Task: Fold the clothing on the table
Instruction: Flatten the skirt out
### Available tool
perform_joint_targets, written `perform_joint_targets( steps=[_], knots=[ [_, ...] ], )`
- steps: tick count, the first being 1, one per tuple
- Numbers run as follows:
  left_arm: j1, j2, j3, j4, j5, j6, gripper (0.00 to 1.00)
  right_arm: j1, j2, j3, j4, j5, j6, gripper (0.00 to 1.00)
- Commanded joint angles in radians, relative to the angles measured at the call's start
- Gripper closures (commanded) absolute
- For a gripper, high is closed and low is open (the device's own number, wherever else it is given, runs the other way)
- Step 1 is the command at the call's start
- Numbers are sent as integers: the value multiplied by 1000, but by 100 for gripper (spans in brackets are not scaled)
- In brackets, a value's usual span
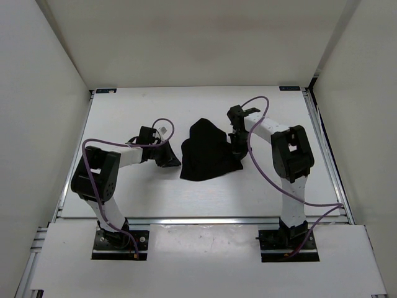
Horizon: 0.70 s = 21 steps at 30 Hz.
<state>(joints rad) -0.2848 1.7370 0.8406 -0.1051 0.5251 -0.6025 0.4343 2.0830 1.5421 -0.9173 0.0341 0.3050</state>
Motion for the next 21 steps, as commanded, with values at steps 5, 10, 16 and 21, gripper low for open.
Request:
perform_joint_targets(
  steps=[5, 10, 16, 21],
  knots=[
    [26, -79, -23, 2, 19, 4, 74, -8, -87, 162, -106, 36, 8, 99],
    [45, -91, -57, 22, 16, -2, 73, -61, -219, 266, -157, 65, 54, 100],
    [49, -105, -69, 16, 16, 7, 73, -74, -265, 466, -188, -97, -13, 100],
    [53, -106, -71, 18, 19, 3, 73, -85, -457, 345, 221, -396, 40, 100]
  ],
)
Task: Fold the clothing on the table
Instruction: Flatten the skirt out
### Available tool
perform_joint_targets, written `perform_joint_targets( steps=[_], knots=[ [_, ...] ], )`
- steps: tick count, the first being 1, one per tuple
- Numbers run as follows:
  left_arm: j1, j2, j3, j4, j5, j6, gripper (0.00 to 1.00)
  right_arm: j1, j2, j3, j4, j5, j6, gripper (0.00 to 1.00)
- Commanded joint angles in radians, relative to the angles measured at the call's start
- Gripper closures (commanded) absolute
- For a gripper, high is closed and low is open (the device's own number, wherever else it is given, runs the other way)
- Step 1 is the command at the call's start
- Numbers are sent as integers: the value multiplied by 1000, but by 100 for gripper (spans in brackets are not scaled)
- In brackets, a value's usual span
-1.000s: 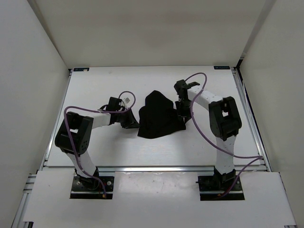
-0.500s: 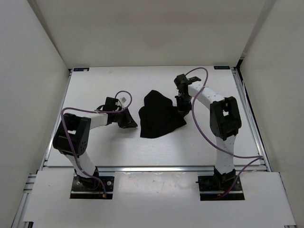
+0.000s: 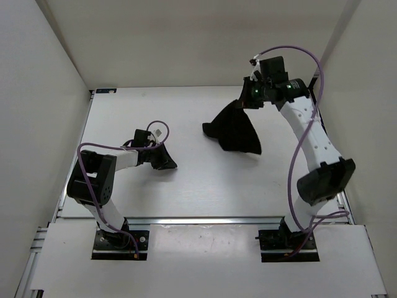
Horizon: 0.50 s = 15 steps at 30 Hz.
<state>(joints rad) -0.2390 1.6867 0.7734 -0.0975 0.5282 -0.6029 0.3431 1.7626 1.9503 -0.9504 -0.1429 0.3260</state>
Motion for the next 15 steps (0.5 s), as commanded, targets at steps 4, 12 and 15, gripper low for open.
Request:
perform_joint_targets(
  steps=[4, 12, 15],
  knots=[
    [1, -59, -2, 10, 18, 3, 73, 66, -175, -119, 242, -7, 33, 100],
    [0, -68, -6, 7, 21, 3, 73, 119, 66, 217, -77, 247, -85, 99],
    [-3, -79, -10, 2, 16, 5, 74, -51, 92, 254, -219, 432, 56, 100]
  ],
)
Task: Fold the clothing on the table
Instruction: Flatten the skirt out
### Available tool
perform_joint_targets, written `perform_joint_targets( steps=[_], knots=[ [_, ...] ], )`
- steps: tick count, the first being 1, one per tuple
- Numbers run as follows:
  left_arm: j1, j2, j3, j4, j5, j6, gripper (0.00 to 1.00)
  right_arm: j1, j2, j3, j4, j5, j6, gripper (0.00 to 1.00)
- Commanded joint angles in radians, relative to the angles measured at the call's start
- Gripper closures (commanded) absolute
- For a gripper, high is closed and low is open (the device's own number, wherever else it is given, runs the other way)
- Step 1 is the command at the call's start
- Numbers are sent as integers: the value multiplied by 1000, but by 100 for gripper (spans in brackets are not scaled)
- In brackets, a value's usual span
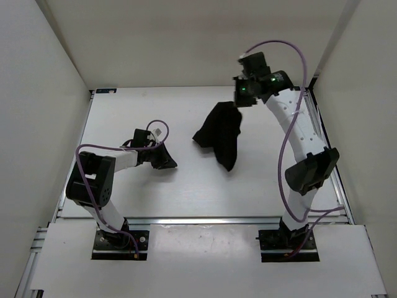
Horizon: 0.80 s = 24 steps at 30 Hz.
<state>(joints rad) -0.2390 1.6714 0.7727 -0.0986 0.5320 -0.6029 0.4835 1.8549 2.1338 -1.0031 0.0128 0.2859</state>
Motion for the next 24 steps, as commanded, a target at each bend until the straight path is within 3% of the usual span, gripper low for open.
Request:
perform_joint_targets(
  steps=[1, 5, 9, 13, 19, 24],
  knots=[
    [0, -76, -18, 0, 17, 2, 73, -216, 0, 90, -208, 327, 119, 100],
    [12, -76, -27, 5, 13, 5, 73, -261, -94, 45, -155, 530, 125, 100],
    [6, -87, -30, 2, 19, 3, 73, -198, -181, -46, -29, 590, 87, 100],
    [12, -95, -29, -7, 19, 5, 73, -128, -129, -51, -3, 507, 49, 100],
    [17, -111, -38, -3, 29, 5, 73, -4, 55, -34, -40, 244, 62, 99],
    [26, -125, -47, -6, 29, 5, 73, 148, 193, 142, -23, 18, 29, 100]
  ],
)
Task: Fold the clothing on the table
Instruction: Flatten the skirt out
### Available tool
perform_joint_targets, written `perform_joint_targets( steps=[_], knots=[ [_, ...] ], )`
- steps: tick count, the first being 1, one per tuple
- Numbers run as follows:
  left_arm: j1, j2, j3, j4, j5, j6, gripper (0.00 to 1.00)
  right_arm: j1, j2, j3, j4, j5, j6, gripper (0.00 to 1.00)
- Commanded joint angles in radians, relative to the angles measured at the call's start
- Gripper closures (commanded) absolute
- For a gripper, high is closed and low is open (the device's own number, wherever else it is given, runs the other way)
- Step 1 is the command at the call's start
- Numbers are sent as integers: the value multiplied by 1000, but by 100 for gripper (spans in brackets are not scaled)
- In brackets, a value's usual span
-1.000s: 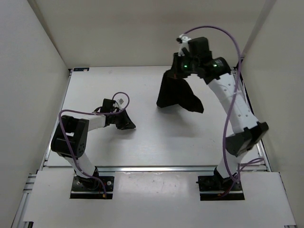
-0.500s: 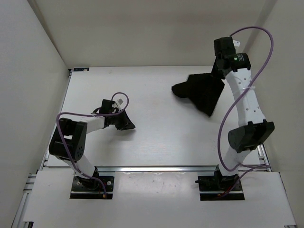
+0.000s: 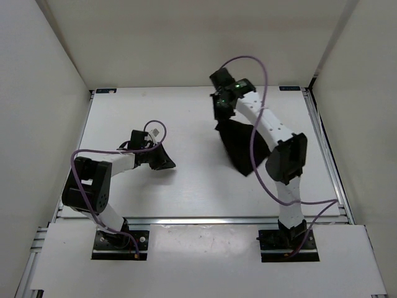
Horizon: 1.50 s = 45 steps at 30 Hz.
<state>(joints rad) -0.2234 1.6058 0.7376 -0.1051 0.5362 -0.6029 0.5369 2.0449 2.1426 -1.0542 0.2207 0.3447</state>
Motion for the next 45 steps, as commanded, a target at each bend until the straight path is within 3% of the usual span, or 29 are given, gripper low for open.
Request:
perform_joint_targets(
  steps=[1, 4, 7, 10, 15, 19, 23, 30, 35, 45],
  knots=[
    [13, -66, -10, -2, 15, 11, 73, 104, 3, 195, 49, -208, -45, 100],
    [19, -72, -21, -8, 15, 12, 73, 126, -25, 299, 109, -228, -52, 100],
    [24, -78, -29, -13, 18, 15, 73, 60, -126, 219, 193, -198, -15, 100],
    [22, -81, -40, -8, 15, 14, 73, -3, -321, -86, 340, -167, 11, 100],
    [21, -86, -49, -18, 11, 18, 73, -159, -532, -681, 542, -328, 183, 100],
    [24, -89, -52, -16, 7, 25, 73, -227, -638, -955, 603, -420, 223, 100],
    [22, -84, -67, 10, 24, -6, 73, -241, -716, -1211, 608, -413, 249, 100],
    [-7, -86, -109, 85, 93, -113, 71, -291, -793, -1299, 542, -348, 254, 100],
    [-41, -32, -185, 512, 172, -386, 65, -289, -790, -1306, 534, -353, 252, 100],
    [-132, 111, -104, 627, 76, -362, 63, -256, -807, -1374, 566, -388, 272, 100]
  ],
)
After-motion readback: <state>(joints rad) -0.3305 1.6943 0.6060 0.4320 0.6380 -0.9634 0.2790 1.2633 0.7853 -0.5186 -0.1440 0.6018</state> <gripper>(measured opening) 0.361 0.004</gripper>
